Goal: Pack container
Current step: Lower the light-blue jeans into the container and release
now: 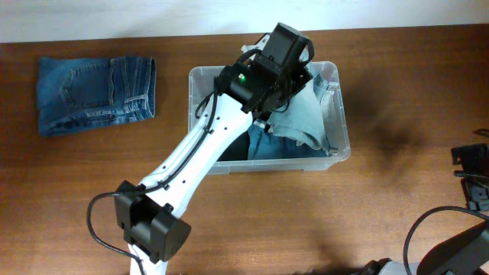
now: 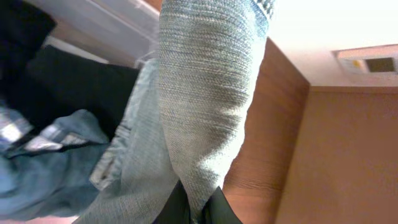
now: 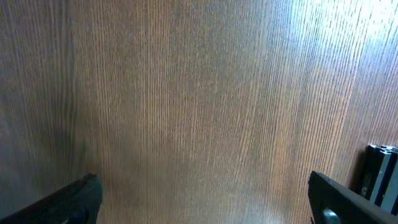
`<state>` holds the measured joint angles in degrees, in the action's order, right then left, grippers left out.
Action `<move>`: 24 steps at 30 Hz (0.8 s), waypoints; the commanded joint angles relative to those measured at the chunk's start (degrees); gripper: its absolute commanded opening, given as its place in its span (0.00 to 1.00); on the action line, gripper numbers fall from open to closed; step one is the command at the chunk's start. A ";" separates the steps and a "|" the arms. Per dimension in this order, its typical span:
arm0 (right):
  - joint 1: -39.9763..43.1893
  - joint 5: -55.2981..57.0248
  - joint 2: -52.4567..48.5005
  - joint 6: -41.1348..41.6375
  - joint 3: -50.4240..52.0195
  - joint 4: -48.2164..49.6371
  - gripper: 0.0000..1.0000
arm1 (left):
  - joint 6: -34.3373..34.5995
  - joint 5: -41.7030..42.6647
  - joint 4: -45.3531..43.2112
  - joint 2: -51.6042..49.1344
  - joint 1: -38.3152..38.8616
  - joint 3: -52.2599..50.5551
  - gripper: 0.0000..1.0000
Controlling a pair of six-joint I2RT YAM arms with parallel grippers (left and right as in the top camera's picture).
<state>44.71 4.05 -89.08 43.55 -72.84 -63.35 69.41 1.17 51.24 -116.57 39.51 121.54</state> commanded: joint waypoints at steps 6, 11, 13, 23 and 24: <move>0.31 0.74 0.55 0.46 0.11 -0.02 0.98 | -0.92 -11.74 7.72 2.16 0.00 1.14 0.01; 0.31 0.74 0.55 0.46 0.11 -0.02 0.98 | -6.69 -16.50 12.39 2.14 -1.40 1.14 0.01; 0.31 0.74 0.55 0.46 0.11 -0.02 0.98 | -9.92 -16.70 12.76 2.14 -2.45 1.14 0.01; 0.31 0.74 0.55 0.46 0.11 -0.02 0.98 | -25.07 -16.61 12.87 1.81 -8.87 1.14 0.01; 0.31 0.74 0.55 0.46 0.11 -0.02 0.98 | -27.43 -16.33 12.90 1.70 -9.62 1.14 0.07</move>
<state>44.71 4.08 -89.08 43.55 -72.84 -63.35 51.03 -12.47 64.23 -116.57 32.71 121.62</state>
